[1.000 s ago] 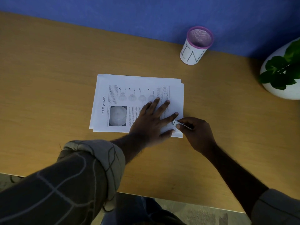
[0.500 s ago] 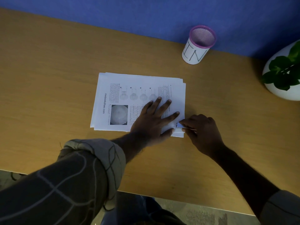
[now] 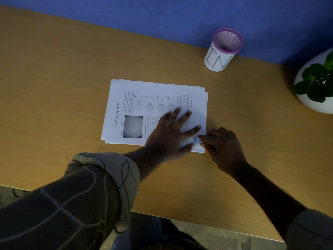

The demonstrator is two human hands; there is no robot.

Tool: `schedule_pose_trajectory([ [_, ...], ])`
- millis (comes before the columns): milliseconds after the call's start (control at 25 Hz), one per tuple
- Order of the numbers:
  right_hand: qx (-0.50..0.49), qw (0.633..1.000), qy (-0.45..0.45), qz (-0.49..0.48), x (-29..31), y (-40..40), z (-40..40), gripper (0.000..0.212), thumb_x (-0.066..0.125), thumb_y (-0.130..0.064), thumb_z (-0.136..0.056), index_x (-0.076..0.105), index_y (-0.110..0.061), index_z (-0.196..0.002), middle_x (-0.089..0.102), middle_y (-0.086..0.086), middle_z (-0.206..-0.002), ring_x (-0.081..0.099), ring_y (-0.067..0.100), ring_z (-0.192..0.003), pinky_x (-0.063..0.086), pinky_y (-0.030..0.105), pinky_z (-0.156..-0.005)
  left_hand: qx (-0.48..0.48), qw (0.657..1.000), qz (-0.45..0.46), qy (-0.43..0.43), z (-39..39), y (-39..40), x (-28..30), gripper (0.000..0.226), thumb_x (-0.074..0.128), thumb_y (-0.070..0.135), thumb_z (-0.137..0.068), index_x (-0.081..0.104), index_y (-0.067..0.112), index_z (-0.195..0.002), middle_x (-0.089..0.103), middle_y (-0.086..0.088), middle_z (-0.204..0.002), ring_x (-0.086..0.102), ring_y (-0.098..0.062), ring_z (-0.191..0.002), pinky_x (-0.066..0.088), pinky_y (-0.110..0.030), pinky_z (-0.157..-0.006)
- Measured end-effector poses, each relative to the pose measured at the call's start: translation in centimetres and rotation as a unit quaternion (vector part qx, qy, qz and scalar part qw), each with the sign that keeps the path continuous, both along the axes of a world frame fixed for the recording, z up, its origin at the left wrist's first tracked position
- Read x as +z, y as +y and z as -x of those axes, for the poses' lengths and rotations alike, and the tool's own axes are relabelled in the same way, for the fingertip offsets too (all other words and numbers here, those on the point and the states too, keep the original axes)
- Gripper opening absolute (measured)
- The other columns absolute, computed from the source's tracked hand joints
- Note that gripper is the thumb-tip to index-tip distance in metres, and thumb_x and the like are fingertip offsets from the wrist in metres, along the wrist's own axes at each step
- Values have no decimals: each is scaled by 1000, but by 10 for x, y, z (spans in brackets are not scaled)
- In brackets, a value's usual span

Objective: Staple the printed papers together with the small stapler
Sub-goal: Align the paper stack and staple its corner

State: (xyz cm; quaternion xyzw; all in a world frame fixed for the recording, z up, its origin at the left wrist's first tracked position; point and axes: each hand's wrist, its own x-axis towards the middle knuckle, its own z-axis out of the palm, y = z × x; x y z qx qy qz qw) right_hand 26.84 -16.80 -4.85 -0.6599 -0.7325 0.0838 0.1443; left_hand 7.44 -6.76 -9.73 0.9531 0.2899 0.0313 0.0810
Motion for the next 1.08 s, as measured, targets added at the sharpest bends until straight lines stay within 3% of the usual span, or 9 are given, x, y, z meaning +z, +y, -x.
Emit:
schedule_pose_trajectory([
  [400, 23, 999, -37, -28, -5, 3, -2, 30, 82, -8, -73, 74, -12, -102, 73, 5, -84, 67, 24, -75, 40, 30, -73, 0, 1000, 1, -4, 0, 0, 0, 62, 33, 65, -94, 34, 42, -151, 17, -9, -169, 13, -39, -154, 18, -58, -122],
  [600, -2, 998, -60, -29, -6, -3, 8, 33, 82, -9, -72, 73, -11, -104, 74, 7, -89, 68, 25, -77, 47, 34, -69, -2, 1000, -4, -8, 0, 0, 1, 61, 34, 65, -94, 36, 41, -151, 20, -10, -168, 16, -40, -154, 20, -59, -121],
  [960, 61, 995, -74, -37, -9, 12, -2, 26, 73, -13, -81, 72, -13, -107, 73, 5, -90, 64, 25, -79, 33, 29, -73, 5, 1000, 7, -12, 0, 0, 2, 61, 32, 66, -95, 35, 43, -151, 20, -7, -168, 14, -38, -154, 20, -57, -122],
  [1080, 65, 996, -64, -24, -9, 12, -3, 27, 71, -14, -82, 71, -13, -109, 73, 5, -91, 65, 26, -80, 40, 32, -73, 7, 1000, 11, -9, 0, 1, 2, 61, 31, 67, -94, 34, 44, -151, 18, -6, -169, 13, -37, -155, 18, -57, -123],
])
